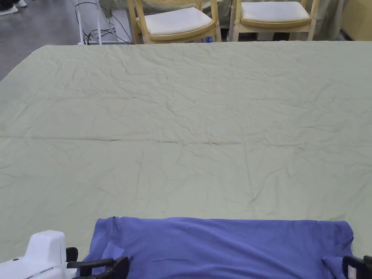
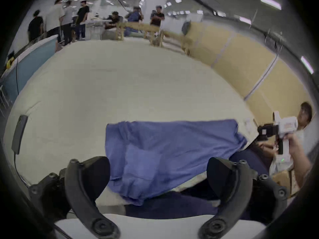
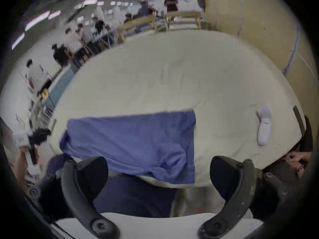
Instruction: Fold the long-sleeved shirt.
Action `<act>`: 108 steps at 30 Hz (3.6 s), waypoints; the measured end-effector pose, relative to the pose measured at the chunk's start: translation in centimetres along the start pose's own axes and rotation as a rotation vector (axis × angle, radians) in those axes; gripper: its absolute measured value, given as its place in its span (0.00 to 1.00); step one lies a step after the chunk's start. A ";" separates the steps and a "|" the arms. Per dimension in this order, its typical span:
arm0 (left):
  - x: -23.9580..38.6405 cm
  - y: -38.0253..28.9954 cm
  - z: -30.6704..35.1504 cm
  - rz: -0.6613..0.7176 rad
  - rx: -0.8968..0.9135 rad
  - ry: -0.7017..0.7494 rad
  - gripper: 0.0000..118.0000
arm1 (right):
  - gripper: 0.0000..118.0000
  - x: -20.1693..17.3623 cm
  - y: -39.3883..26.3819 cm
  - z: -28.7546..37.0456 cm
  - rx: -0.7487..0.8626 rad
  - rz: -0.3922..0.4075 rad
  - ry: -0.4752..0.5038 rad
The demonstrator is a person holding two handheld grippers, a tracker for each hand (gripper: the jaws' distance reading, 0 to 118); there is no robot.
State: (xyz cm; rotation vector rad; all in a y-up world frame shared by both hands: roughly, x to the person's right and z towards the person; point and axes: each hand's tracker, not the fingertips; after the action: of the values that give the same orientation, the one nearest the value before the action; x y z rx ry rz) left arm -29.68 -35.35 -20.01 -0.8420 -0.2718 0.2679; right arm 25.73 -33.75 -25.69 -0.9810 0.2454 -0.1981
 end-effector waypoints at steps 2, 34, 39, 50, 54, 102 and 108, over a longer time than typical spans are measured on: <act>0.7 0.1 -0.1 0.034 -0.099 0.008 0.64 | 0.58 -0.6 0.6 1.1 0.073 -0.052 0.065; -9.7 2.3 -14.8 0.515 -0.305 -0.297 0.17 | 0.03 -10.6 -0.2 -7.0 -0.083 -0.010 0.680; -10.1 4.7 -11.0 0.508 -0.220 -0.375 0.17 | 0.03 -11.3 -0.2 -7.7 -0.084 -0.020 0.641; -16.1 8.3 -3.7 0.473 -0.175 -0.216 0.17 | 0.03 -13.0 1.7 -8.9 -0.061 -0.055 0.587; -19.9 7.6 -0.3 0.555 -0.196 -0.076 0.17 | 0.02 -13.8 2.2 -8.8 -0.073 -0.039 0.486; 16.6 6.5 -21.1 0.375 -0.250 -0.103 0.90 | 0.02 -9.0 -0.2 -2.8 0.064 -0.170 0.221; 13.8 9.1 -13.1 0.457 -0.105 -0.350 1.00 | 0.02 -6.9 0.2 -1.4 0.116 -0.223 0.227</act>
State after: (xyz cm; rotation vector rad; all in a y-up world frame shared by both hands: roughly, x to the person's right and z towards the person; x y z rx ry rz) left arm -13.52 -33.99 -33.47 -0.9548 -0.4214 0.8382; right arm 18.76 -32.86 -25.76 -0.8695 0.3282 -0.5244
